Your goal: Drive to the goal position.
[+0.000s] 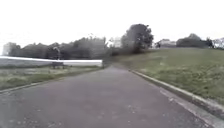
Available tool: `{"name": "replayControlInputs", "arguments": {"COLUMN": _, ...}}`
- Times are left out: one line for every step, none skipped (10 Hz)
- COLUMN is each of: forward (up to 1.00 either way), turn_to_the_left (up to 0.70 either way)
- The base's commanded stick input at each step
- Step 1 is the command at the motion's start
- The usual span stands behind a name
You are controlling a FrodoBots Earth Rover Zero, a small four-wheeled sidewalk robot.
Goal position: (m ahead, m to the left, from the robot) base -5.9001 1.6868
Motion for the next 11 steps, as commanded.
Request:
{"name": "replayControlInputs", "arguments": {"forward": 0.70, "turn_to_the_left": 0.00}}
{"name": "replayControlInputs", "arguments": {"forward": 0.70, "turn_to_the_left": 0.00}}
{"name": "replayControlInputs", "arguments": {"forward": 0.70, "turn_to_the_left": 0.00}}
{"name": "replayControlInputs", "arguments": {"forward": 0.70, "turn_to_the_left": 0.00}}
{"name": "replayControlInputs", "arguments": {"forward": 0.70, "turn_to_the_left": 0.00}}
{"name": "replayControlInputs", "arguments": {"forward": 0.70, "turn_to_the_left": 0.00}}
{"name": "replayControlInputs", "arguments": {"forward": 0.70, "turn_to_the_left": 0.00}}
{"name": "replayControlInputs", "arguments": {"forward": 0.70, "turn_to_the_left": 0.00}}
{"name": "replayControlInputs", "arguments": {"forward": 0.70, "turn_to_the_left": 0.00}}
{"name": "replayControlInputs", "arguments": {"forward": 0.70, "turn_to_the_left": 0.00}}
{"name": "replayControlInputs", "arguments": {"forward": 0.70, "turn_to_the_left": 0.00}}
